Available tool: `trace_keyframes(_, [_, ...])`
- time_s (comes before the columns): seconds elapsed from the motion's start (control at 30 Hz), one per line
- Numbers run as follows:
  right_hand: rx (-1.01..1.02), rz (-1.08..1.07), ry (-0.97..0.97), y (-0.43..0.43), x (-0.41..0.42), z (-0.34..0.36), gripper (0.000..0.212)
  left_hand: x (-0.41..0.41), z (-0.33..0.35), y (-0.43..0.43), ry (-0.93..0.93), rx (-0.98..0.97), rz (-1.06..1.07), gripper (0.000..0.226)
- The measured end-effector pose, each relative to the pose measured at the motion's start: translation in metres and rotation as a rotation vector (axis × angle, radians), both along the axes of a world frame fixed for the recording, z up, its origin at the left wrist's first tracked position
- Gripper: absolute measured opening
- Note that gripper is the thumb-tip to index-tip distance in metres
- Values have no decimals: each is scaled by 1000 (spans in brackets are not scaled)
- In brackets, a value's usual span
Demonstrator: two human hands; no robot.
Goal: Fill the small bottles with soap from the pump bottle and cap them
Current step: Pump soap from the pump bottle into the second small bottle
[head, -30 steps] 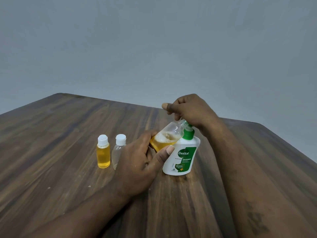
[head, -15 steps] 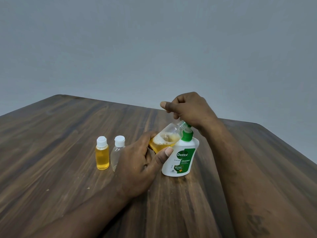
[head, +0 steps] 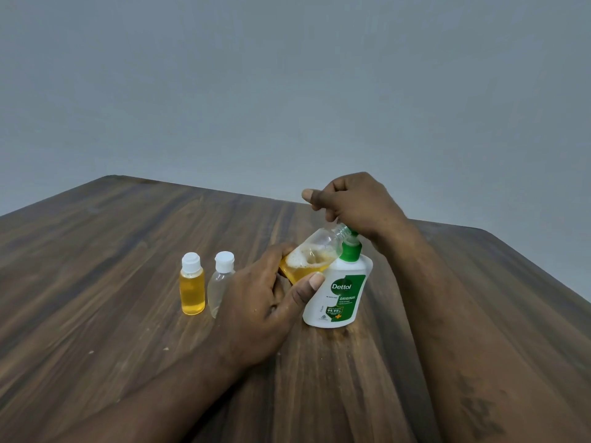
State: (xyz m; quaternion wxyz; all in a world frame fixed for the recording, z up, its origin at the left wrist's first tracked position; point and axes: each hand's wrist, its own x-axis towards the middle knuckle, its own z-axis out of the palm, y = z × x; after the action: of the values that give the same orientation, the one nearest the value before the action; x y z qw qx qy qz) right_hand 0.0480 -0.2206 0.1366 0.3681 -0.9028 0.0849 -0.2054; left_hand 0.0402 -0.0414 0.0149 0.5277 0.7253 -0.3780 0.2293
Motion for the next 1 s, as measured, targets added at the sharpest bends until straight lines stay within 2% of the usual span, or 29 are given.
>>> trace_keyframes(0.13, [-35, -15, -64, 2, -1, 2, 40, 0, 2, 1, 2, -21, 4, 48])
trace_keyframes(0.33, [-53, 55, 211, 1, 3, -3, 28, 1, 1, 3, 12, 24, 2, 46])
trace_keyframes(0.53, [3, -4, 70, 1, 1, -1, 30, 2, 0, 2, 10, 18, 5, 49])
trace_keyframes(0.63, [-40, -40, -61, 2, -2, 4, 37, 1, 2, 1, 0, -1, 6, 44])
trace_keyframes(0.7, [-40, -31, -76, 4, -2, 3, 37, 1, 2, 1, 4, -14, -3, 43])
trace_keyframes(0.9, [3, 64, 201, 0, 3, -6, 27, 0, 0, 2, 8, 14, 16, 39])
trace_keyframes(1.0, [-36, 62, 194, 1, 4, -5, 27, 1, 0, 3, 8, 15, 17, 42])
